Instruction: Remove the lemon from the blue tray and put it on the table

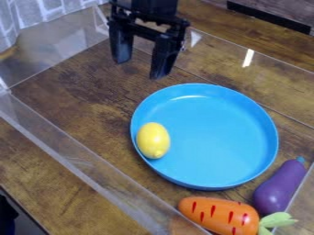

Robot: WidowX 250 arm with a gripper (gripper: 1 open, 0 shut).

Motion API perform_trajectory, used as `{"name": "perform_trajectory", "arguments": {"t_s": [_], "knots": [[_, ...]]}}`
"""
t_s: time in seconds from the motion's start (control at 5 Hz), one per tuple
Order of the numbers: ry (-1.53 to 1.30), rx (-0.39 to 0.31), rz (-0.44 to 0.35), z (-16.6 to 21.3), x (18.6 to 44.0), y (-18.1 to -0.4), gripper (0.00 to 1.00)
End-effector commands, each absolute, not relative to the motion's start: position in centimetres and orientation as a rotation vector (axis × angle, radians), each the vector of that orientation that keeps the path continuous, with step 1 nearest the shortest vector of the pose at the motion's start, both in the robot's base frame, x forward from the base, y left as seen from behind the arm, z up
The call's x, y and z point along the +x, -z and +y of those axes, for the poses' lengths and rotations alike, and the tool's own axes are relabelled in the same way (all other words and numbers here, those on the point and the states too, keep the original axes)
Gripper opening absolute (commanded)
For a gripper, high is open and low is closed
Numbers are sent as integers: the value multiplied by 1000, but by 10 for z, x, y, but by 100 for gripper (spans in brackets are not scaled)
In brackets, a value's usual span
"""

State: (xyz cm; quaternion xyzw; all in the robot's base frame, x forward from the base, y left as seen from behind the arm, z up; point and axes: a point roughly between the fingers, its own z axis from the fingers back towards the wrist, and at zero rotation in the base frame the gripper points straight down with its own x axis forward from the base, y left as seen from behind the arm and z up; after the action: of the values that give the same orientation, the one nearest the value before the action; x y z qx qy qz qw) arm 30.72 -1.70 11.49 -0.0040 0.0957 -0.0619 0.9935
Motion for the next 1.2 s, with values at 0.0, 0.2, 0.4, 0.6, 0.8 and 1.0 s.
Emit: {"name": "perform_trajectory", "arguments": {"t_s": [0.0, 0.2, 0.4, 0.6, 0.8, 1.0], "knots": [[201, -10, 156, -22, 305, -109, 100], [240, -16, 145, -23, 303, -91, 100], [261, -15, 138, -28, 299, -74, 100], [272, -16, 131, -32, 296, -59, 100], [286, -14, 130, -34, 292, -48, 100], [296, -11, 135, -35, 300, -40, 0]]}}
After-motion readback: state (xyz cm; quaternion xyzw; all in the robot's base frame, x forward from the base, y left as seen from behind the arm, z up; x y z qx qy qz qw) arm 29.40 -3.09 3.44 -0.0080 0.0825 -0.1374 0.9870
